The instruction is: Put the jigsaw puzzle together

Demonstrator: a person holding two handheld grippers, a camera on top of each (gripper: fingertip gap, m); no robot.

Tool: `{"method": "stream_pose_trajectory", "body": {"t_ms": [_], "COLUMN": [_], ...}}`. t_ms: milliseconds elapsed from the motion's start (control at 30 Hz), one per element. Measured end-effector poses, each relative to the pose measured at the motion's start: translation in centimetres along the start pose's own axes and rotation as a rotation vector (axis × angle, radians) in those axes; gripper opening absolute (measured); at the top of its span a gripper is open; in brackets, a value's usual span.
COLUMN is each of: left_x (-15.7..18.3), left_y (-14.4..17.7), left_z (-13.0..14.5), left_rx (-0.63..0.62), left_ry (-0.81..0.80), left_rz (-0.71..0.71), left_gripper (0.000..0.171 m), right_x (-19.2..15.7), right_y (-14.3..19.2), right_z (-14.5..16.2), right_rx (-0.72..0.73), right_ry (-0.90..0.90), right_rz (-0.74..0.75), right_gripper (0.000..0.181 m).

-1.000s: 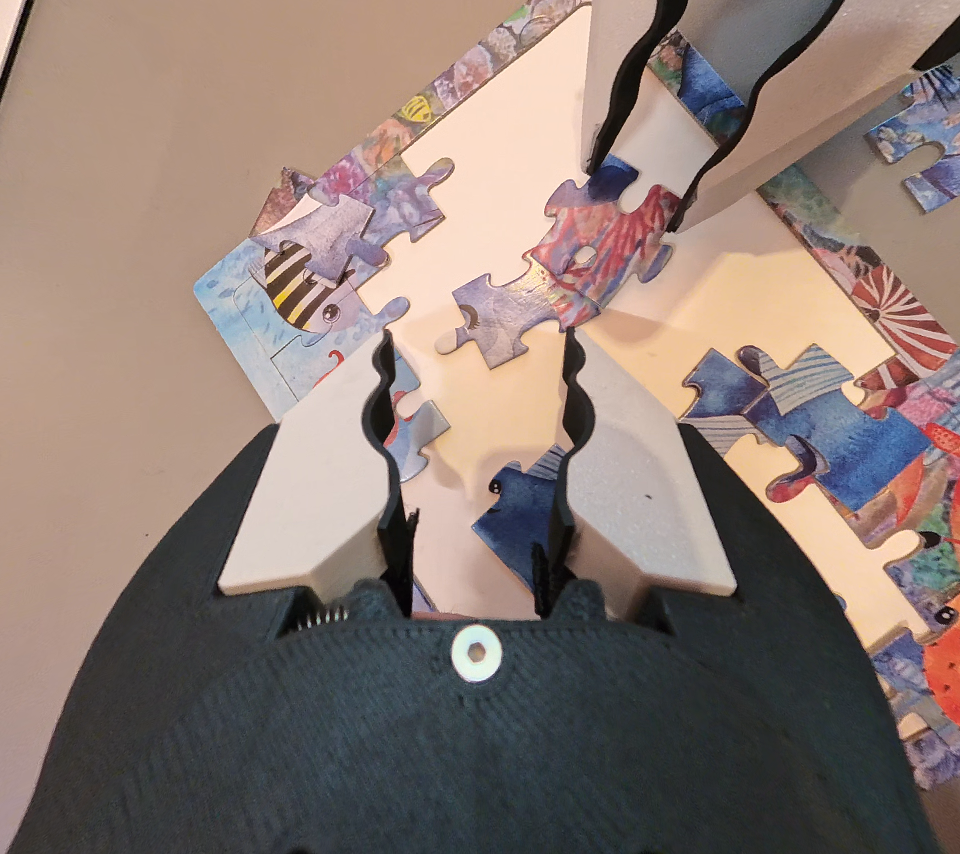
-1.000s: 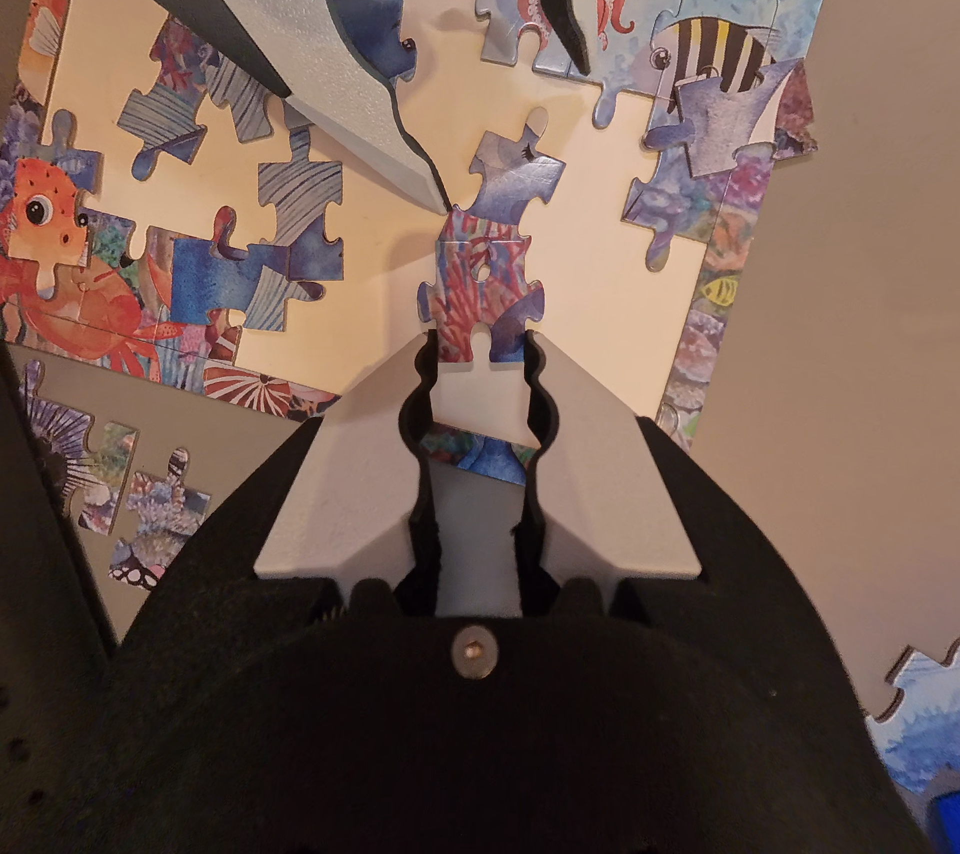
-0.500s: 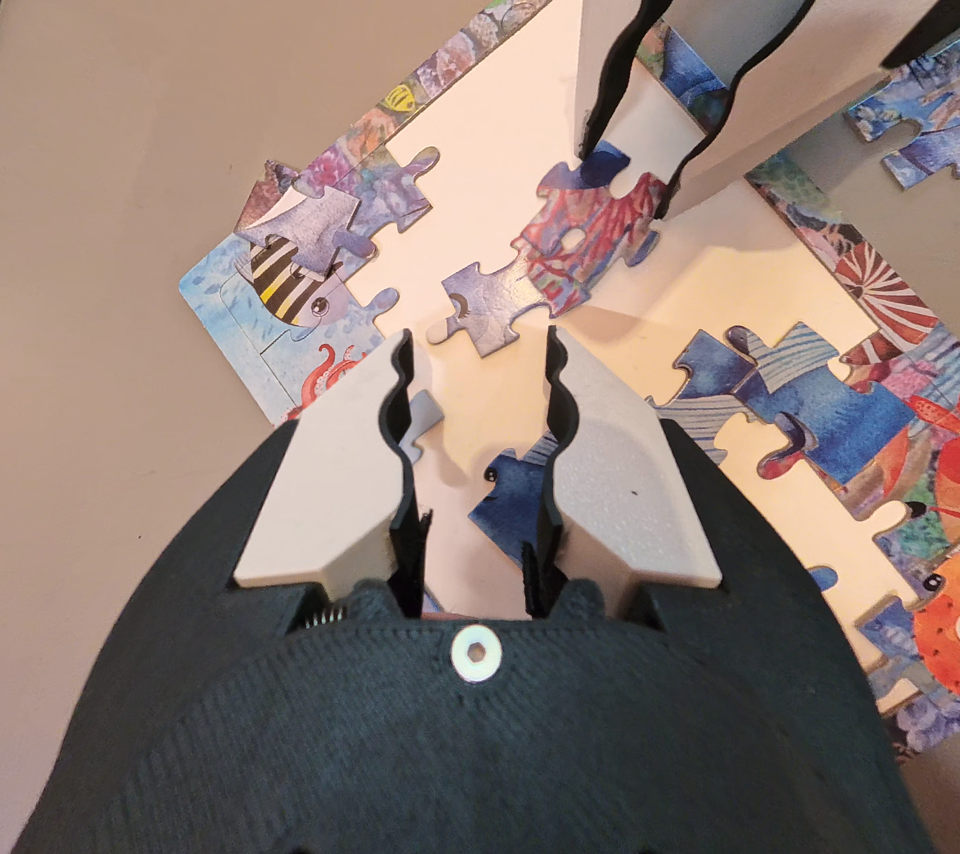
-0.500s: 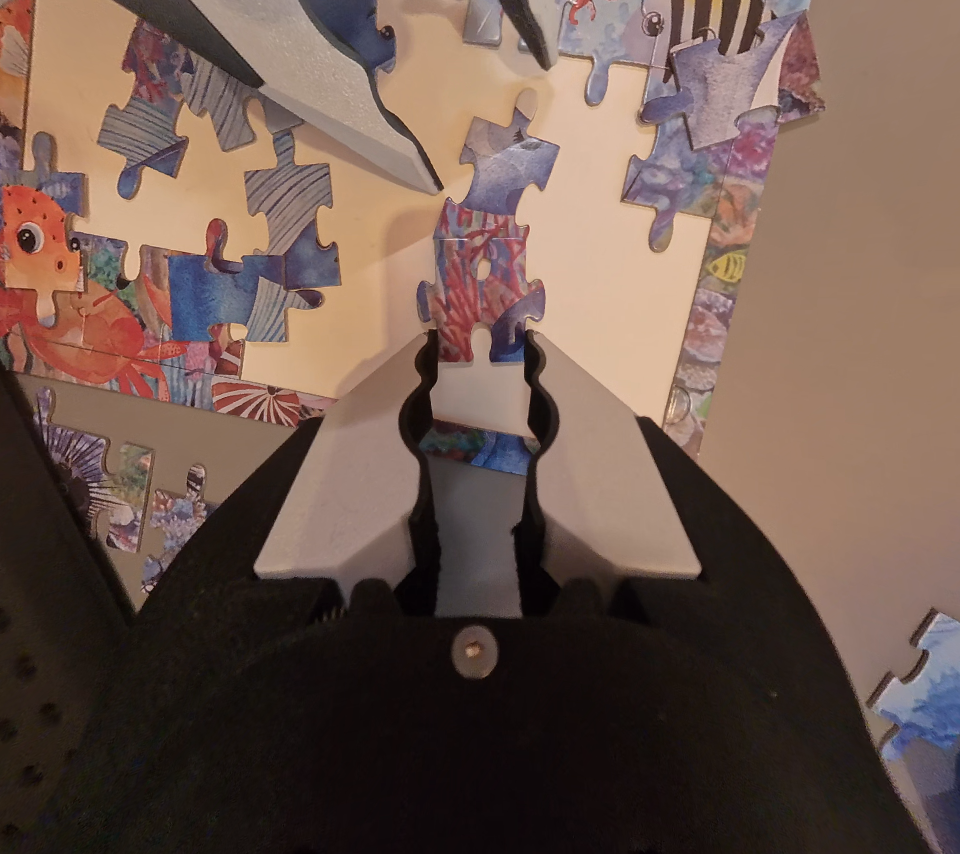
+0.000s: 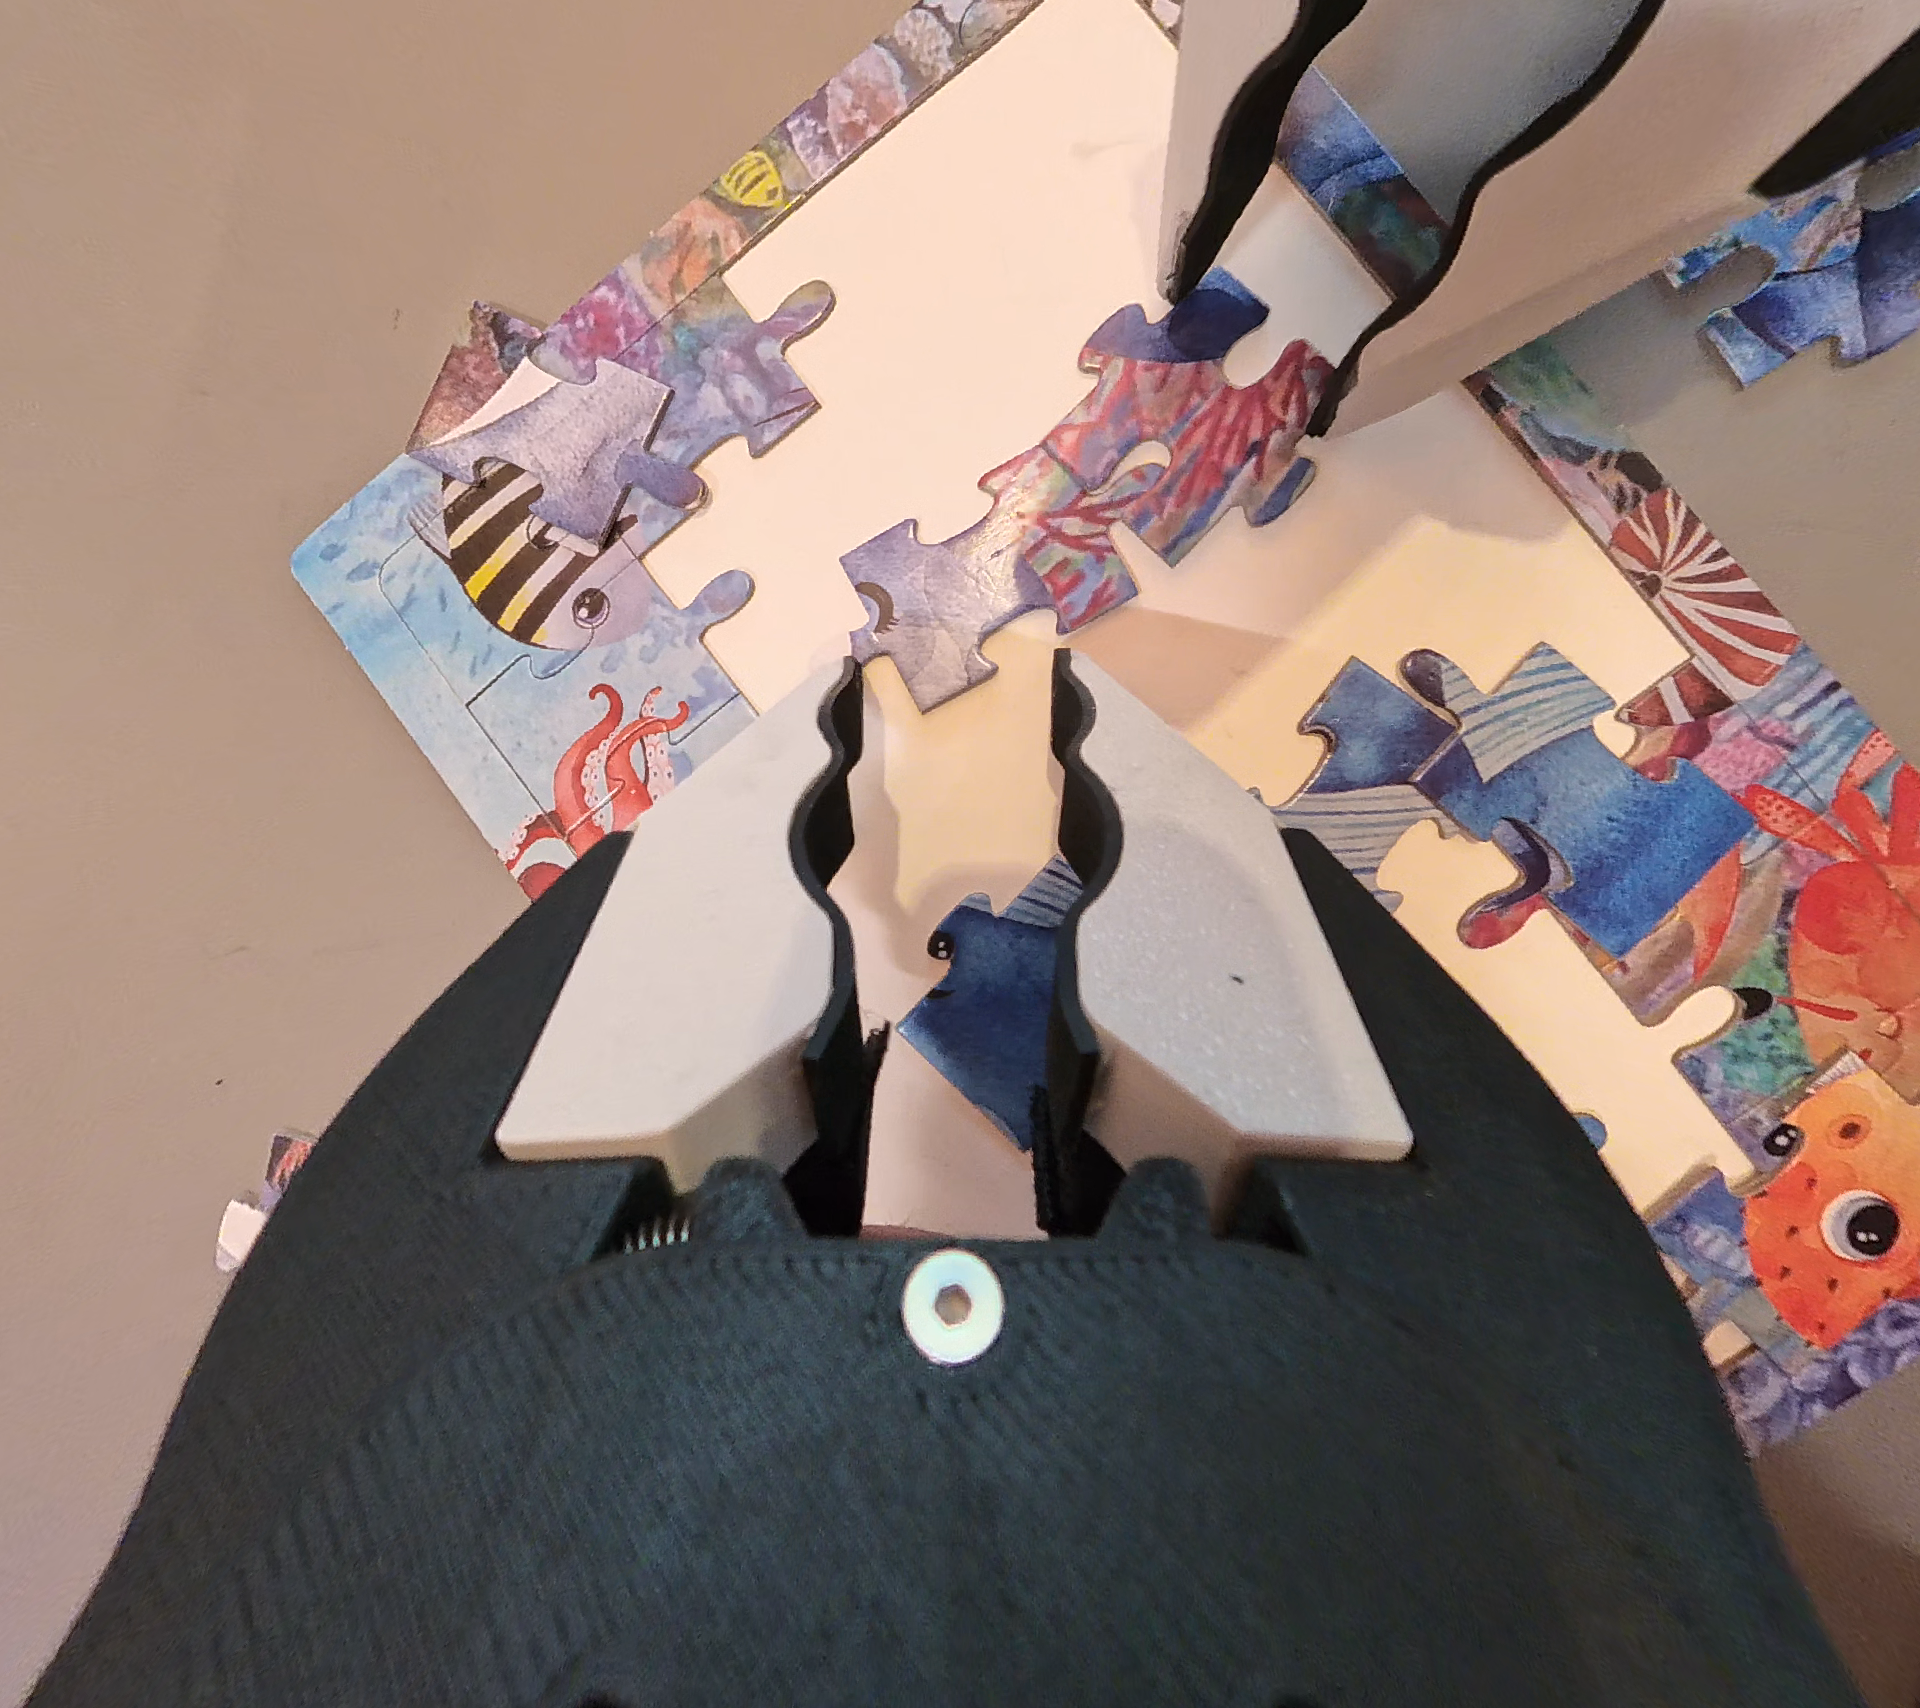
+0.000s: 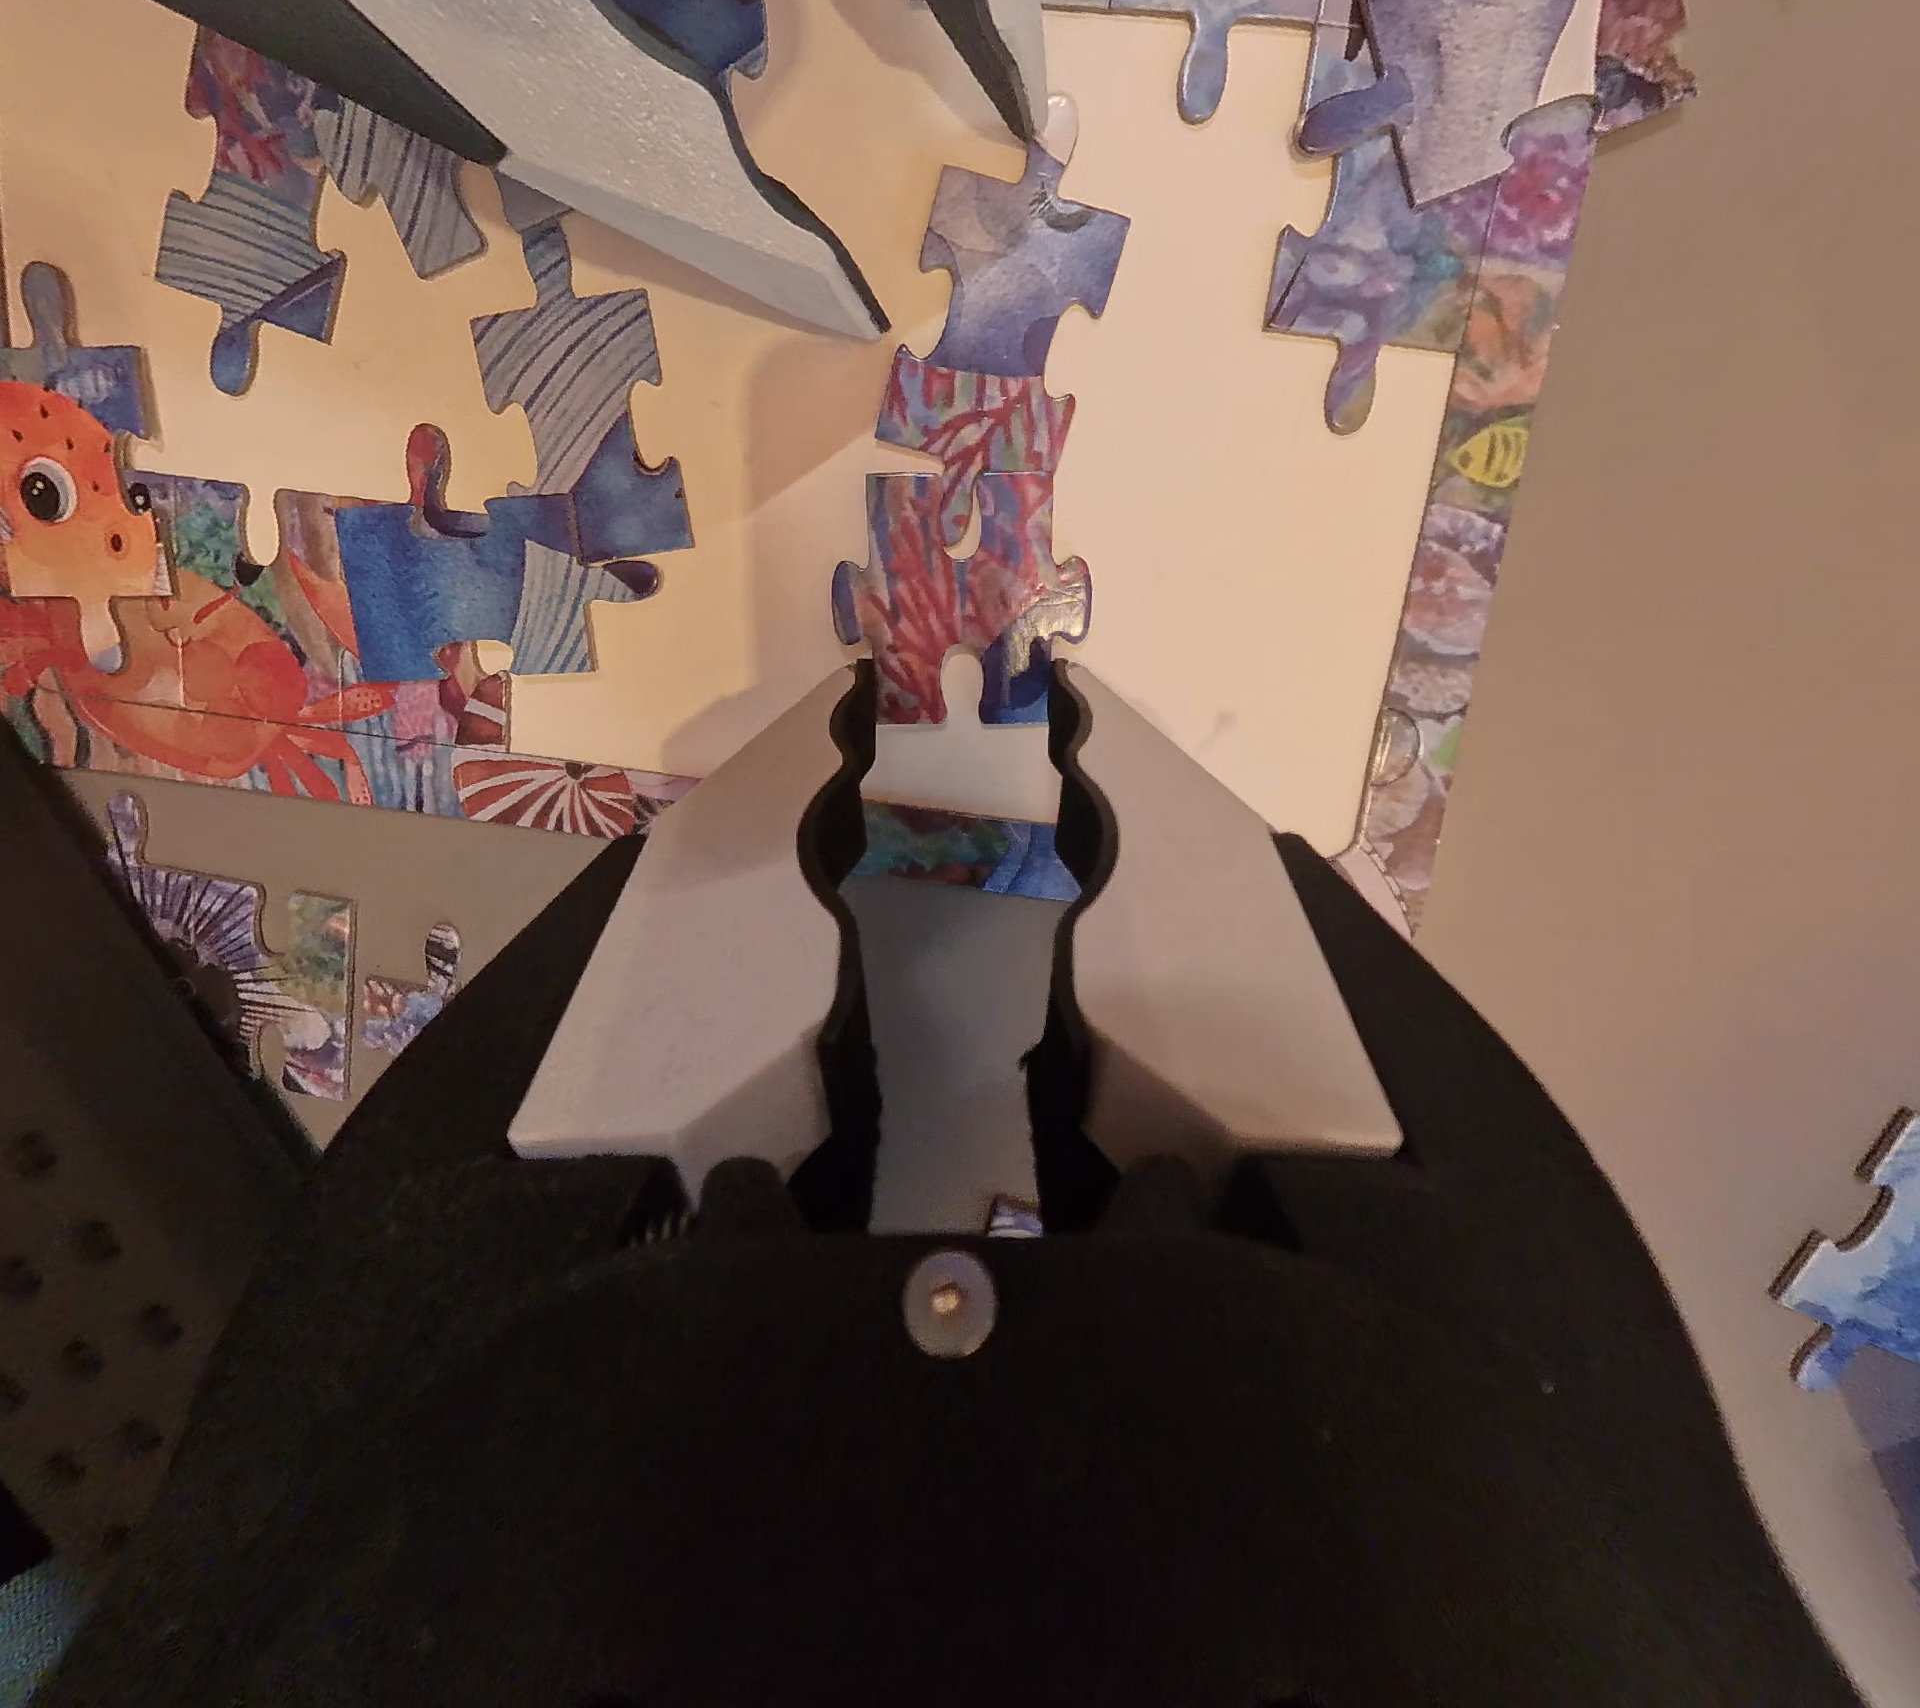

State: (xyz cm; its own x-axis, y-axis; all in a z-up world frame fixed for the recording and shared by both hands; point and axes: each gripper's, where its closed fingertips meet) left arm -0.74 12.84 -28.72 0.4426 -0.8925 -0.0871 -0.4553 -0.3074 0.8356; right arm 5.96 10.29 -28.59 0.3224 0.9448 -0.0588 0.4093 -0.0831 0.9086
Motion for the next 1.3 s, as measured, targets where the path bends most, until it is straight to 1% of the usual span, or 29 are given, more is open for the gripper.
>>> {"method": "stream_pose_trajectory", "body": {"t_ms": [233, 433, 533, 600, 633, 700, 767, 1100, 1200, 1300], "left_x": [0.6, 1.1, 1.5, 2.0, 2.1, 2.0, 2.2, 2.3, 2.3, 2.4], "left_y": [0.1, 0.2, 0.4, 0.5, 0.5, 0.5, 0.5, 0.7, 0.7, 0.8], "left_z": [0.2, 0.4, 0.6, 0.7, 0.7, 0.7, 0.8, 1.0, 1.0, 1.1], "left_rx": [-0.016, -0.03, -0.039, -0.047, -0.05, -0.059, -0.066, -0.084, -0.088, -0.093], "left_ry": [0.012, 0.02, 0.024, 0.021, 0.023, 0.024, 0.028, 0.021, 0.019, 0.016], "left_rz": [0.029, 0.053, 0.073, 0.096, 0.098, 0.084, 0.092, 0.084, 0.085, 0.086], "left_gripper": [0.026, 0.025, 0.028, 0.037, 0.039, 0.036, 0.039, 0.039, 0.039, 0.039], "right_x": [-0.1, 0.0, 0.0, 0.0, 0.0, 0.0, 0.0, -0.4, -0.4, -0.3], "right_y": [0.0, 0.0, 0.0, 0.0, 0.1, 0.2, 0.2, 0.3, 0.5, 0.2], "right_z": [0.1, 0.1, 0.1, 0.2, 0.3, 0.4, 0.5, 0.5, 0.3, 0.3], "right_rx": [-0.014, -0.013, -0.015, -0.019, -0.023, -0.034, -0.037, -0.04, -0.028, -0.03], "right_ry": [0.0, -0.005, -0.003, -0.003, -0.002, 0.0, -0.003, -0.008, -0.002, -0.002], "right_rz": [0.011, 0.016, 0.022, 0.025, 0.025, 0.031, 0.031, 0.014, 0.018, 0.019], "right_gripper": [0.031, 0.031, 0.031, 0.031, 0.031, 0.031, 0.031, 0.035, 0.028, 0.027]}}
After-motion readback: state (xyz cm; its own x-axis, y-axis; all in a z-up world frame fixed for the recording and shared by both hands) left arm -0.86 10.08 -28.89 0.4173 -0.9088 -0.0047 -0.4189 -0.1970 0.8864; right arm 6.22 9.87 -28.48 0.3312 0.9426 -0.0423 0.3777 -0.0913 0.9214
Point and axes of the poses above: each gripper's, where its closed fingertips meet, y back along the fingers, z out of its underside, x = y × z across the jaws, and after that the axes turned 1 degree about y, right-handed
